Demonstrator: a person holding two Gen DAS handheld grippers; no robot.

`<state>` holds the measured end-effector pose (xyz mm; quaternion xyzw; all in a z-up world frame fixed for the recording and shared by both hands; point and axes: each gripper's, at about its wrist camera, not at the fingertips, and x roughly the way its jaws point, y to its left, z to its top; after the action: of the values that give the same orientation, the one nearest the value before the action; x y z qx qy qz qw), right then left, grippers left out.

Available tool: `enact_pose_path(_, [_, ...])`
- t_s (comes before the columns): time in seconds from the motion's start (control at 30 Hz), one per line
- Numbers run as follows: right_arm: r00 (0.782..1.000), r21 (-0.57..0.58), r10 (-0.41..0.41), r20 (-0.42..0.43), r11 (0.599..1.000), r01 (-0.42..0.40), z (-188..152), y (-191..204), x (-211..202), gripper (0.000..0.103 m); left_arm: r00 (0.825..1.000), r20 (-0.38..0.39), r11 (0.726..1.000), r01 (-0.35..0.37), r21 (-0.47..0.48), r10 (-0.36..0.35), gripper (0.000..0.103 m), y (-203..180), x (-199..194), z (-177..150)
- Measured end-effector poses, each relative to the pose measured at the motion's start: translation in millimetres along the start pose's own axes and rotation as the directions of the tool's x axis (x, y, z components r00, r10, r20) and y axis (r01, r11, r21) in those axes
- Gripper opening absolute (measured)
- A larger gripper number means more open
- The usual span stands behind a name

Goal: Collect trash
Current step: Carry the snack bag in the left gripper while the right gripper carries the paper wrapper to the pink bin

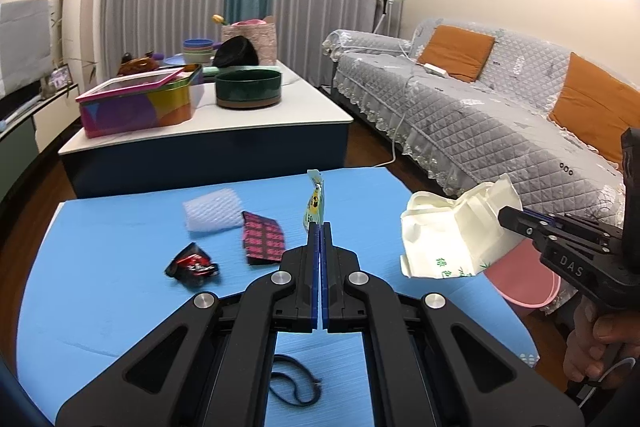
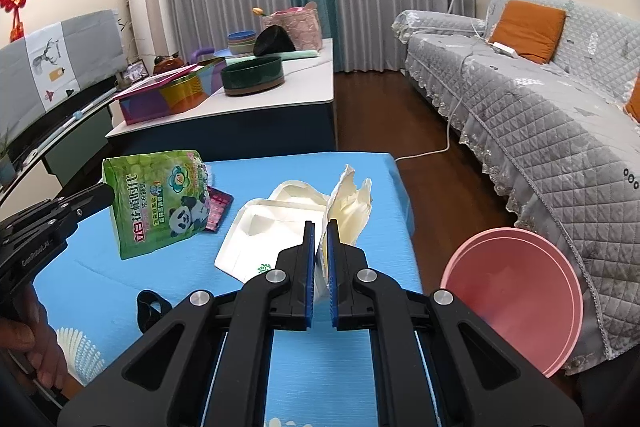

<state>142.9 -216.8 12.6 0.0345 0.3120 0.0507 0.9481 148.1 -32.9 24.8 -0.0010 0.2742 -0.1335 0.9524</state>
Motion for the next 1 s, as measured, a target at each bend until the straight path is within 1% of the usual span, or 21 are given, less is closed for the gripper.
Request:
enact_pose_path(0.43, [0.999, 0.033, -0.049, 0.019, 0.998, 0.048, -1, -28, -10, 0.006, 0.998, 0.001, 0.997, 0.059, 0.042, -0.059, 0.0, -36, 10, 4])
enact_pose_path(0.67, [0.996, 0.066, -0.082, 0.033, 0.995, 0.08, 1, -51, -19, 0.006, 0.996, -0.002, 0.994, 0.09, 0.067, -0.09, 0.0, -58, 14, 6])
enact_pose_path(1.0, [0.991, 0.108, -0.129, 0.045, 0.986, 0.123, -1, -84, -32, 0.006, 0.989, -0.003, 0.983, 0.15, 0.106, -0.151, 0.0, -98, 22, 11])
